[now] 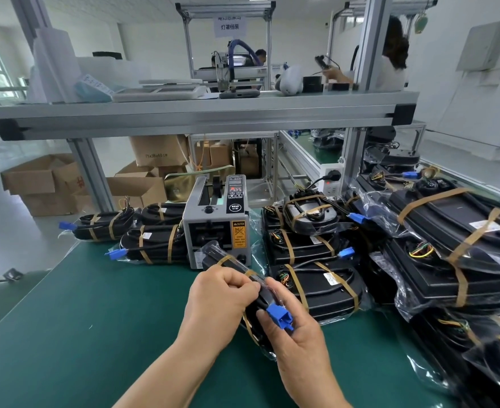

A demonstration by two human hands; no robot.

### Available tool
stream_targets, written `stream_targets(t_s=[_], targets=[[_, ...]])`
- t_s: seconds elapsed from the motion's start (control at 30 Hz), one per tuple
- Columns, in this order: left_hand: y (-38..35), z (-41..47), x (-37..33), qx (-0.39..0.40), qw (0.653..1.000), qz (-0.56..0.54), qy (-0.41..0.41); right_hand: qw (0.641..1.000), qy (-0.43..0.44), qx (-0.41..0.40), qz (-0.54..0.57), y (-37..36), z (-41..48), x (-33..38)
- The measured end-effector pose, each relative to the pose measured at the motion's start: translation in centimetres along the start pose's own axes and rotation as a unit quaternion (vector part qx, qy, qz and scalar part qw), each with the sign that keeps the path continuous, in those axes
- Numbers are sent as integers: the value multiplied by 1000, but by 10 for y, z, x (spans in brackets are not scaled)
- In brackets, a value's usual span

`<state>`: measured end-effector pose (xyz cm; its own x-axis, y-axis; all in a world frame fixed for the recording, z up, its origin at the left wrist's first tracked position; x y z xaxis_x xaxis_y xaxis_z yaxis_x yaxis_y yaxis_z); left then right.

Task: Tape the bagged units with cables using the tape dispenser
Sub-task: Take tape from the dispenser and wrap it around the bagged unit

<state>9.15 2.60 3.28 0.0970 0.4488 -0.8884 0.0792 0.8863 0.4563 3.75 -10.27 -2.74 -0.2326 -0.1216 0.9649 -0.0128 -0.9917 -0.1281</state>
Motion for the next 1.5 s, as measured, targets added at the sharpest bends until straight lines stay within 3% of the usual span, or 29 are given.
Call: stream_targets(t_s=[0.17, 0.53, 0.73, 0.87, 1.0, 1.1, 1.17, 1.37, 1.5], targets=[[2, 0, 0, -25, 999, 40, -2, 1000, -5, 1, 0, 1, 0, -2], [10, 9, 7, -29, 999, 14, 20, 1000, -12, -7, -19, 1, -1, 1], [12, 13, 7, 29, 999, 8, -10, 1000, -18, -7, -18, 4, 1, 0], [18, 15, 5, 57, 998, 33, -15, 997, -44, 47, -47, 12, 3, -1], [22, 14, 6, 58, 998, 33, -15, 980, -61, 177, -70, 34, 15, 24], [19, 12, 8, 59, 998, 13, -20, 984, -58, 136, -95, 43, 39, 44], [18, 11, 9, 57, 998, -9, -23, 973, -66, 134, -178, 34, 59, 50], [23, 15, 16, 74, 996, -39, -13, 893, -100, 208, -386, -4, 105, 47], [39, 33, 27, 81, 972, -212, 58, 870, -105, 259, -405, -13, 107, 39]])
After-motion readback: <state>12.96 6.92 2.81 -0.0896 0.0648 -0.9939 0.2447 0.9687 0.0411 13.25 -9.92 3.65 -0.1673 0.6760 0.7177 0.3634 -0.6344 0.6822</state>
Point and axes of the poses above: each hand's wrist, its own z-axis towards the middle knuckle, its own y-axis out of the back of the hand, x = y × z, the point moved 4 cm from there along z, towards the middle knuckle, and after that the axes turned 8 degrees about x, right-handed, at the moved point
